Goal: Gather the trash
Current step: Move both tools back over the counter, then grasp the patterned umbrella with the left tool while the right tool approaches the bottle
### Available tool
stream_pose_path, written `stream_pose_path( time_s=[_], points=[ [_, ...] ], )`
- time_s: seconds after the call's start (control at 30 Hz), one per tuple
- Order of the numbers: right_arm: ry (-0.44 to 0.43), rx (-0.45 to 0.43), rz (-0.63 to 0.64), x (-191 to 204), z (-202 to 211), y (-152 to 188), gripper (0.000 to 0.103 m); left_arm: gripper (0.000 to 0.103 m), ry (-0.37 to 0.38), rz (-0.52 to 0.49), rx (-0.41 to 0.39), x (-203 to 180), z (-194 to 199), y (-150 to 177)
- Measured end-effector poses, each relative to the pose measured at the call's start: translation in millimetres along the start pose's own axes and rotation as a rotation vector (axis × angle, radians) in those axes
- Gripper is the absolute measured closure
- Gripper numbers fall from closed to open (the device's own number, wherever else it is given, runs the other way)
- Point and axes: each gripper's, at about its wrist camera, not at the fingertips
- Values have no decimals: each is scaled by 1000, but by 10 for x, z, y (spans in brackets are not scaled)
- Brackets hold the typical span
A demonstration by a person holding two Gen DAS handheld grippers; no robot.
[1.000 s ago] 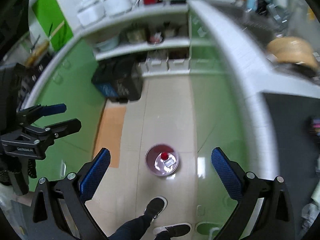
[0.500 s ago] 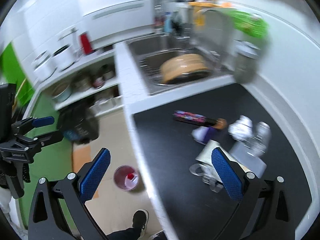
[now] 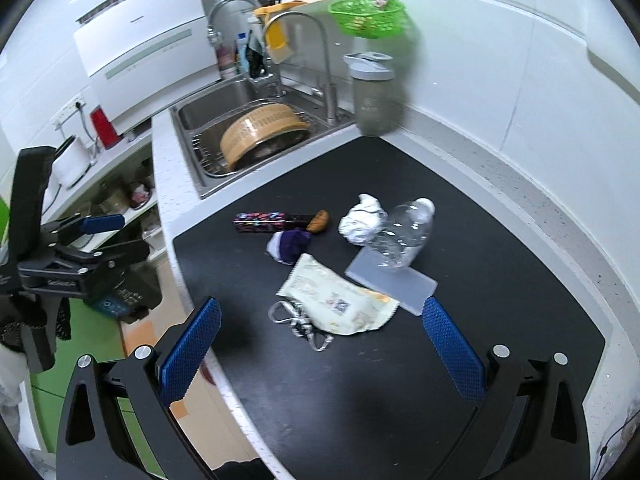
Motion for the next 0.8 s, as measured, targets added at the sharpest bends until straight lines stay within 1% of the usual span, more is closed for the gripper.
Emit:
stream_pose_path(
  time_s=[0.1,0.2,0.43,0.7,0.73,0.8],
  points=[
    [8,-2,-16,-97,3,-42,6,3,-10,-38,19,-41,-158,-139],
    [15,1,-29,-194,-21,-89,6,3,-21,-80,48,-37,-399,-315],
    [34,38,-56,-342,-166,-189,6,3,-23,-187,121,25,-968,-636],
    [51,75,-97,-471,-323,-270,6,3,3,-412,169,21,-1428,-885],
    [54,81,-101,-483,-345,-280,6,4,6,-433,170,18,-1456,-892],
    [58,89,-108,-495,-372,-298,6,13,10,-482,181,12,-1531,-915]
  ],
)
Point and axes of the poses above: each gripper's, at about its wrist camera, not at the fingertips, and z roughly against the way its jaws point, x to its left, y to its underside, and after that the axes turned 11 degrees about x, right-handed
